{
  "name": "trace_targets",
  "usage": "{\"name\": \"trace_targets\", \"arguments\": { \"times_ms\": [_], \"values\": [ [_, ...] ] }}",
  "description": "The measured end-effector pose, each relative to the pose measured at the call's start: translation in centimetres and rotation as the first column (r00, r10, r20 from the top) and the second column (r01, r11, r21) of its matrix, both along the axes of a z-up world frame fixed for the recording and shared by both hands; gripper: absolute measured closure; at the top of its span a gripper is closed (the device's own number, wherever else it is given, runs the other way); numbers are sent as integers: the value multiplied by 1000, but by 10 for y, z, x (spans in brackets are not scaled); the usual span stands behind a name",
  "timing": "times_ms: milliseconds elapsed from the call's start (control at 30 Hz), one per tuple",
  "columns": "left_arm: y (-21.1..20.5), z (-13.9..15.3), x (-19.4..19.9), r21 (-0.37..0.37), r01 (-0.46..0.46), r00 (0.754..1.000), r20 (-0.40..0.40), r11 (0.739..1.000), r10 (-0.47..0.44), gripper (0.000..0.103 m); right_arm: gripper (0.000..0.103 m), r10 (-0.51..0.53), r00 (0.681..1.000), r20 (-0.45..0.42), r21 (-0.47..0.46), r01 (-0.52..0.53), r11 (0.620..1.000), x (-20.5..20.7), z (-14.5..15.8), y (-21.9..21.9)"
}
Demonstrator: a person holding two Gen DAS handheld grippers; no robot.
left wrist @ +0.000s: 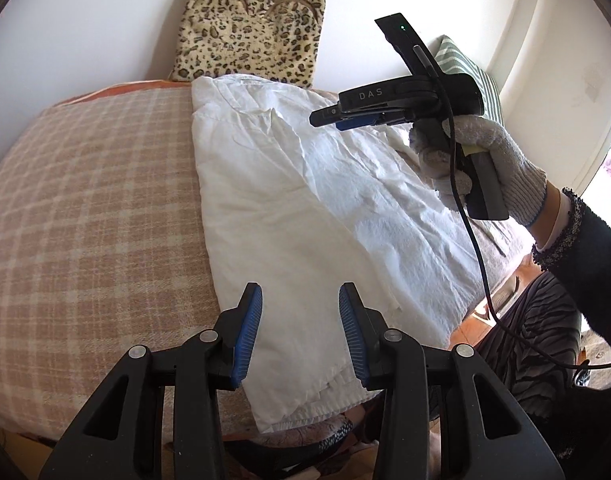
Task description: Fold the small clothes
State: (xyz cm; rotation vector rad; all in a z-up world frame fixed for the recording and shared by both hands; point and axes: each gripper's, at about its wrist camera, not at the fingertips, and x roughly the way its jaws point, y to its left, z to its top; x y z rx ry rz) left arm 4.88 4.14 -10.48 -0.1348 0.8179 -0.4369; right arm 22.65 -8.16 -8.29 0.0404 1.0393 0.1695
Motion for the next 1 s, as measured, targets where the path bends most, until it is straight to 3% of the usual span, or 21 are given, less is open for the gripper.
{"name": "trace_targets", "arguments": {
  "times_ms": [267, 567, 800, 900, 1000],
  "values": [
    [-42, 14, 15, 26, 97, 994, 38, 995, -98, 65, 51, -128, 990, 54, 21, 127, 992, -51, 37, -83],
    [-120, 21, 15, 59, 263, 962, 59, 963, -266, 65, 51, -307, 947, 93, 58, 303, 951, -115, 67, -188],
    [-193, 34, 23, 33, 394, 916, 76, 919, -395, 65, 47, -388, 913, 122, 66, 383, 921, -165, 80, -245],
    [-231, 37, 28, -1, 462, 885, 60, 887, -461, 64, 33, -434, 889, 147, 72, 428, 901, -192, 86, -270],
    [-275, 34, 34, -10, 530, 847, 30, 848, -530, 64, 33, -474, 866, 160, 90, 466, 880, -217, 91, -293]
  ]
}}
